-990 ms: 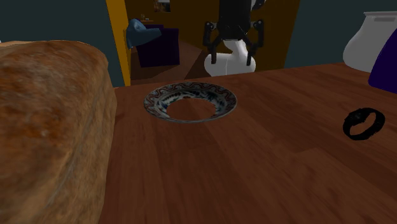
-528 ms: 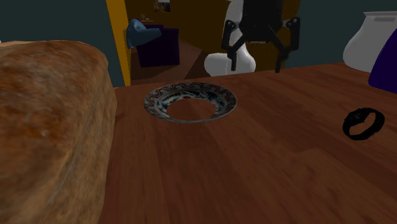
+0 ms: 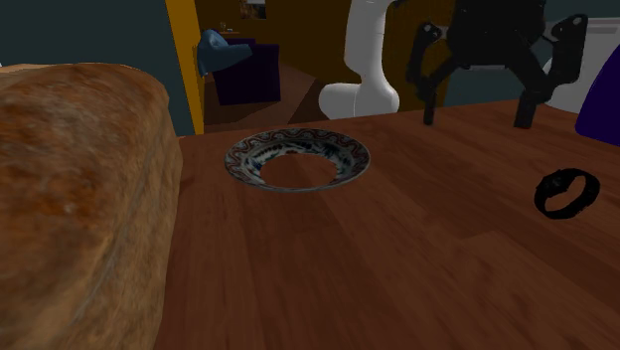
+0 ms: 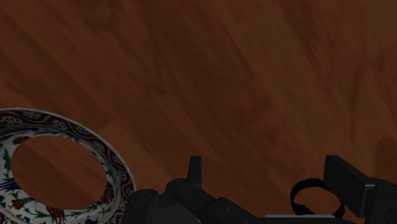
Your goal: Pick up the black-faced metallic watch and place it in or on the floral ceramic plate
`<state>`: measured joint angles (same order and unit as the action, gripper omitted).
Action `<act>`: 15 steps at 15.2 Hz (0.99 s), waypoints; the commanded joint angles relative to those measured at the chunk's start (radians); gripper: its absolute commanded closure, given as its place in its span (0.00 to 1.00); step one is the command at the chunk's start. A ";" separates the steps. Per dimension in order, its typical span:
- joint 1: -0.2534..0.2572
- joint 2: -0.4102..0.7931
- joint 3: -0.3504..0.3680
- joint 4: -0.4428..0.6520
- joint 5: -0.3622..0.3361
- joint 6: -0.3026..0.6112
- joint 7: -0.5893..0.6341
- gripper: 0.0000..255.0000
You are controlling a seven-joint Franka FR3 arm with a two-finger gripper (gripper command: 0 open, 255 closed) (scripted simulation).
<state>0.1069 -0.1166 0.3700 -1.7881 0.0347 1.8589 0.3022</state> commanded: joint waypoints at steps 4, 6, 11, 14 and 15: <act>0.043 0.191 0.056 0.227 -0.092 -0.034 0.077 0.00; 0.073 0.275 0.073 0.333 -0.137 -0.059 0.107 0.00; 0.074 0.281 0.069 0.273 -0.139 0.006 0.109 0.00; 0.073 0.286 0.068 0.245 -0.142 0.038 0.111 0.00; 0.073 0.286 0.068 0.245 -0.142 0.038 0.111 0.00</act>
<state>0.1799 0.1678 0.4378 -1.5395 -0.1064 1.8917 0.4130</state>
